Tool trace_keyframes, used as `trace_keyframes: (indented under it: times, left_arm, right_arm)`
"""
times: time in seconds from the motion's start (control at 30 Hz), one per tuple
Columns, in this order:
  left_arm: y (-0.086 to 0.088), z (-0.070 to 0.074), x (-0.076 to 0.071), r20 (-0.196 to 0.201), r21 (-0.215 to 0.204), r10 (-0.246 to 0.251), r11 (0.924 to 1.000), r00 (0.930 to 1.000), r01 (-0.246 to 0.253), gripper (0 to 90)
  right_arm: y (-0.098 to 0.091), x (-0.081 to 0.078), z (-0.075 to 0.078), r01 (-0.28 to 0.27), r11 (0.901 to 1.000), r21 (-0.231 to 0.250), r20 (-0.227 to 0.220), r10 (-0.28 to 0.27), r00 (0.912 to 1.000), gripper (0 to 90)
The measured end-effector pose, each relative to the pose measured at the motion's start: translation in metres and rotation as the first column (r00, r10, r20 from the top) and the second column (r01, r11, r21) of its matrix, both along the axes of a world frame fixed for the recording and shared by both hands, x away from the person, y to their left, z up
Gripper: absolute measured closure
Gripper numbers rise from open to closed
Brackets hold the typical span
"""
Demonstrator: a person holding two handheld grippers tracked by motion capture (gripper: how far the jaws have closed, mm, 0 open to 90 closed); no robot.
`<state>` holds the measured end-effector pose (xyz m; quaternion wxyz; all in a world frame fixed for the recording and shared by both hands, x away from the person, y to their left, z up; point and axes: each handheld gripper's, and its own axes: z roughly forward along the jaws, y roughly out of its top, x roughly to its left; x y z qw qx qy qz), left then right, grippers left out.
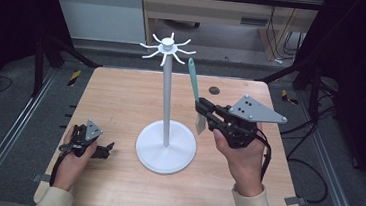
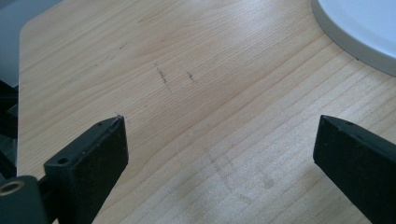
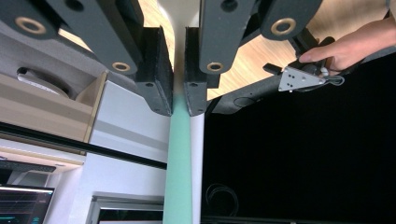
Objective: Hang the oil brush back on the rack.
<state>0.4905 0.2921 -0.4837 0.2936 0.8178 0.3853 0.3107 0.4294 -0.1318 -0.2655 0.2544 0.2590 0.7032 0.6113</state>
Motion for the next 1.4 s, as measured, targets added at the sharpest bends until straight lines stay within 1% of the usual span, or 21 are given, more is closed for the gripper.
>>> trace_keyframes:
  times: [0.37,0.6,0.77,1.0,1.2,1.4]
  left_arm:
    - [0.000,-0.001,0.000,0.001,0.001,-0.002,1.0000,1.0000,0.002,2.7]
    - [0.000,-0.001,0.000,-0.003,0.006,-0.004,1.0000,1.0000,0.004,2.7]
    - [-0.001,-0.001,0.000,-0.004,0.007,-0.004,1.0000,1.0000,0.004,2.7]
    - [0.000,-0.001,0.000,-0.005,0.008,-0.005,1.0000,1.0000,0.005,2.7]
    - [-0.001,-0.001,0.000,-0.006,0.009,-0.006,0.9999,1.0000,0.006,2.7]
    - [0.000,-0.001,0.000,-0.005,0.008,-0.004,1.0000,1.0000,0.004,2.7]
  right_arm:
    - [0.006,-0.002,0.001,-0.009,0.9998,-0.017,-0.004,0.009,0.9999,82.1]
    - [0.009,-0.001,0.001,-0.012,0.9998,-0.017,-0.019,0.011,0.9997,82.1]
    - [0.011,-0.002,0.003,-0.017,0.9997,-0.019,-0.016,0.016,0.9997,82.1]
    - [0.018,0.002,0.001,-0.004,0.9993,-0.037,-0.031,0.003,0.9995,82.1]
    - [0.023,0.003,0.000,0.011,0.9988,-0.047,-0.027,-0.012,0.9996,82.0]
    - [0.028,0.006,-0.001,0.018,0.9989,-0.042,-0.031,-0.020,0.9993,82.1]
